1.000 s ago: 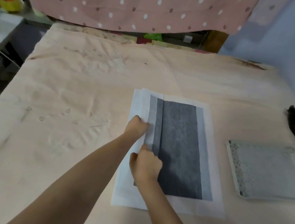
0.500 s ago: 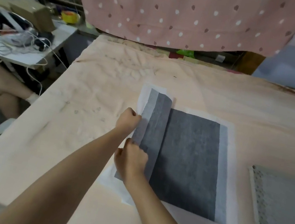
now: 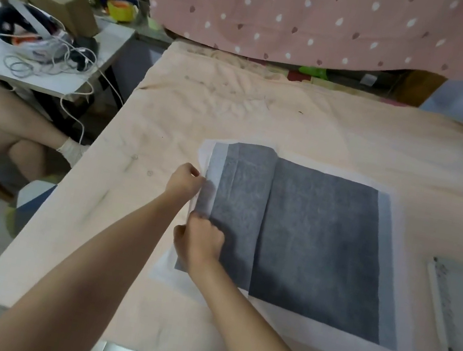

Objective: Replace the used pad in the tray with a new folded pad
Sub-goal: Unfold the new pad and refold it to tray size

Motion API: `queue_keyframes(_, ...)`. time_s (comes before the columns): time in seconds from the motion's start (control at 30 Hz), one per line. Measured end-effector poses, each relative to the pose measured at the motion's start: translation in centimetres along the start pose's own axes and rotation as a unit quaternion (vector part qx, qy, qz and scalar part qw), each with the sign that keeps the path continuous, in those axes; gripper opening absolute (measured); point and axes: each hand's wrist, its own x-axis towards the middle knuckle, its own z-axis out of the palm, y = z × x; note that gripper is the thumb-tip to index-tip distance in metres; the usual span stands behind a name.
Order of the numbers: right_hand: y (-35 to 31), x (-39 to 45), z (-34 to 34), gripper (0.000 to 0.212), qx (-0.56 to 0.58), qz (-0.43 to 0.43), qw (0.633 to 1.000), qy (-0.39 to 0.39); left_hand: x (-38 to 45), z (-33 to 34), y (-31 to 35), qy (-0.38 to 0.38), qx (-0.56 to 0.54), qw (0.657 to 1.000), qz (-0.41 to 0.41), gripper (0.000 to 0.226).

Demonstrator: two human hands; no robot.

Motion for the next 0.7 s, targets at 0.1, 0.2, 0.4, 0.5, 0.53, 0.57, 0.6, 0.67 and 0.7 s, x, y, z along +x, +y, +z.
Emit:
queue_keyframes(0.1, -2.3, 1.0, 1.4, 0.019, 0.007, 0.006, 1.0, 0.003, 1.4, -1.5, -1.3, -0.006, 0.003, 1.0, 0.006, 0.006)
queue_keyframes(0.2, -4.0, 2.2, 3.0, 0.018, 0.002, 0.015, 1.0, 0.009, 2.8, -2.6, -2.6, -0.016, 0.01, 1.0, 0.013, 0.009)
queue_keyframes(0.4, -4.6, 3.6, 6.6, 0.028, -0.033, 0.037, 0.998, -0.033, 4.4, -3.2, -5.3, -0.068, 0.019, 0.997, -0.016, 0.002)
queue_keyframes(0.5, -3.7, 3.5, 7.8, 0.034, -0.078, 0.026, 0.996, -0.042, 4.3, -3.2, -6.7, -0.08, 0.059, 0.995, -0.016, 0.011)
queue_keyframes(0.53, -3.5, 3.4, 7.9, 0.034, -0.08, 0.022, 0.996, -0.037, 4.1, -3.2, -7.0, -0.081, 0.096, 0.992, -0.004, 0.015)
queue_keyframes(0.57, -3.2, 3.2, 8.0, 0.034, -0.07, 0.018, 0.997, -0.029, 3.8, -3.1, -7.3, -0.077, 0.134, 0.988, 0.014, 0.017)
queue_keyframes(0.6, -2.8, 3.0, 8.1, 0.032, -0.055, 0.012, 0.998, -0.017, 3.4, -3.0, -7.5, -0.065, 0.168, 0.983, 0.038, 0.018)
queue_keyframes(0.67, -1.5, 2.4, 7.9, 0.026, -0.041, -0.004, 0.999, 0.014, 2.4, -2.9, -7.7, -0.015, 0.233, 0.965, 0.118, 0.022)
queue_keyframes(0.7, -0.6, 2.1, 7.8, 0.027, -0.052, -0.01, 0.998, 0.025, 1.8, -2.9, -7.8, 0.012, 0.264, 0.95, 0.168, 0.024)
